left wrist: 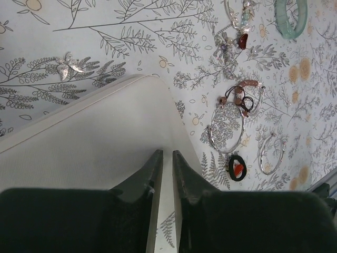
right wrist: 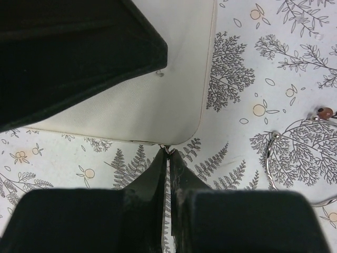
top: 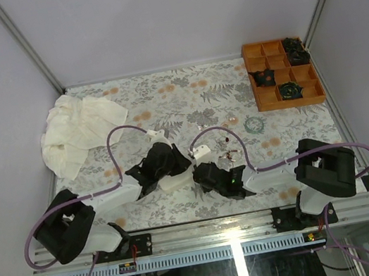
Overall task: Organize the mixed jewelry
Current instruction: Close the jewelry box at the center of the board.
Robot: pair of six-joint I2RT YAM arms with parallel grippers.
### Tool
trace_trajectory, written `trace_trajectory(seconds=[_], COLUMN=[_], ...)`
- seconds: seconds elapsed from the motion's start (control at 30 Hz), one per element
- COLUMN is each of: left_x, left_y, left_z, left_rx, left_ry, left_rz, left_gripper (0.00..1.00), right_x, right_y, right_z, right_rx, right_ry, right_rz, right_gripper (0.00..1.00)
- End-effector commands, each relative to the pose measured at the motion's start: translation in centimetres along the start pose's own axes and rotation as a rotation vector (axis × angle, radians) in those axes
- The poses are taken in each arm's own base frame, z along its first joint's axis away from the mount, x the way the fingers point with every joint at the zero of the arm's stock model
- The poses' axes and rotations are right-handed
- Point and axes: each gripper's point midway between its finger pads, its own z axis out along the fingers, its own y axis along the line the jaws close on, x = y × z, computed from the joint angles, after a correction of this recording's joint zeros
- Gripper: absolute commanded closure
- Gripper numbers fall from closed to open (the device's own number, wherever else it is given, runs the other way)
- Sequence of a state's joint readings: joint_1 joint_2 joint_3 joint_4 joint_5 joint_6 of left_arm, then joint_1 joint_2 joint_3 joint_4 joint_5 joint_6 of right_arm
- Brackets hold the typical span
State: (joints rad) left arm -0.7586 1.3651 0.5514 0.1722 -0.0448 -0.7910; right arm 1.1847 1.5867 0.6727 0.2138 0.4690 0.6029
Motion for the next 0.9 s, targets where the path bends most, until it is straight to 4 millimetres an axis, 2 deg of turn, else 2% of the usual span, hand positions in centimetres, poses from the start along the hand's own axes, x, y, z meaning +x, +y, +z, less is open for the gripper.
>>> trace_trajectory(seconds=[0.0, 0.3, 0.5, 0.57, 0.73, 0.83, 0.87], left_x=[0.7, 1.3, 1.7, 1.6, 0.2, -1.0, -1.3], left_y=[0.7, 1.1, 1.2, 0.6, -1.2, -1.5, -1.7], left_z=[0.7, 1.2, 1.5, 1.3, -0.5, -1.9, -2.3], left_rx=[-0.021, -0.020, -0.022, -0.001, -0.017, -0.058, -0.060], left_ry=[0.010, 0.023, 0.033, 0.028, -0.016, -0.026, -0.019], left_rz=[0.009, 0.015, 0.023, 0.024, 0.109, 0.177, 0.209], left_gripper=[0.88, 0.90, 0.91, 0.90, 0.61, 0.48, 0.47], right_x=[-1.5, -2.0, -2.2, -2.3, -2.5, -2.7, -2.8], right_y=[-0.9, -3.4, -4.2, -4.0, -3.6, -3.3, -3.2], right_z=[-0.5, -0.5, -0.2, -0.3, -0.2, -0.2, -0.3], right_rx=[0.006, 0.050, 0.044, 0.036, 0.018, 0.005, -0.002], right_ry=[-0.050, -0.062, -0.050, -0.050, -0.046, -0.046, -0.047], right_rz=[0.081, 0.122, 0.138, 0.139, 0.135, 0.132, 0.132], right_gripper=[1.00, 1.00, 1.00, 1.00, 1.00, 1.00, 1.00])
